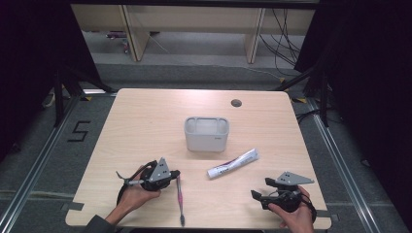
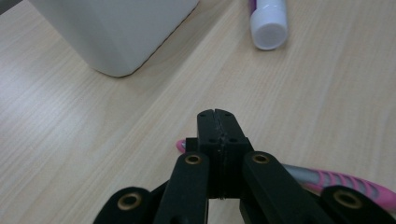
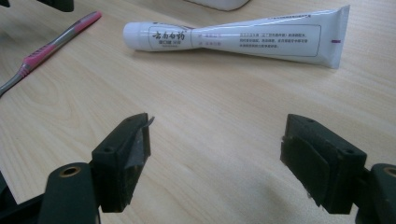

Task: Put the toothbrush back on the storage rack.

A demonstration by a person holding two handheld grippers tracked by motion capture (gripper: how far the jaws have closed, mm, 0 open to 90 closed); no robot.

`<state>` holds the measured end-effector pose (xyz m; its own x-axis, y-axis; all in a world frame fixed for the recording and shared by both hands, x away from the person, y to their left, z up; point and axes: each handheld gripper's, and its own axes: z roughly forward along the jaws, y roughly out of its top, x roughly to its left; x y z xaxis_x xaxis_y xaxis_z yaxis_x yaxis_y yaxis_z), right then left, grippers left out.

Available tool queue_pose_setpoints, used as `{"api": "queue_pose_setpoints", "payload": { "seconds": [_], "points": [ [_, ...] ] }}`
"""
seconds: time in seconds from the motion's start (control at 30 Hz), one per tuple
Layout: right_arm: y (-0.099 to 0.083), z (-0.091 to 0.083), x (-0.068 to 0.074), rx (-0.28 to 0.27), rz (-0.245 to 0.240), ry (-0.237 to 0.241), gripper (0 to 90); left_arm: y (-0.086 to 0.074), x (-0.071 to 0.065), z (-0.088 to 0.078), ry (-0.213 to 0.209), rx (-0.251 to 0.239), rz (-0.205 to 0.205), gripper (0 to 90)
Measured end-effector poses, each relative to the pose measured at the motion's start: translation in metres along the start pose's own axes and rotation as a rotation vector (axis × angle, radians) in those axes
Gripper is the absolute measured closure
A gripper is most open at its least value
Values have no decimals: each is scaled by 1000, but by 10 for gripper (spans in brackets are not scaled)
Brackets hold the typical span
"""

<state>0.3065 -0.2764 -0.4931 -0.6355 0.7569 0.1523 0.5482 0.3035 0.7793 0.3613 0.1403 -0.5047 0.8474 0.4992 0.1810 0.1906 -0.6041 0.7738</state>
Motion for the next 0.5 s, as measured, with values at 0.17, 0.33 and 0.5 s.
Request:
{"api": "queue_pose_setpoints", "payload": {
  "seconds": [0.17, 0.33, 0.5],
  "points": [
    [0, 0, 1, 7, 0, -7, 248, 5, 2, 11, -14, 20, 9, 896],
    [0, -1, 3, 23, 25, 10, 249, 9, 2, 19, -26, 45, 16, 896],
    [0, 0, 3, 19, 21, 6, 250, 4, 7, 19, -27, 74, 4, 895]
  ]
}}
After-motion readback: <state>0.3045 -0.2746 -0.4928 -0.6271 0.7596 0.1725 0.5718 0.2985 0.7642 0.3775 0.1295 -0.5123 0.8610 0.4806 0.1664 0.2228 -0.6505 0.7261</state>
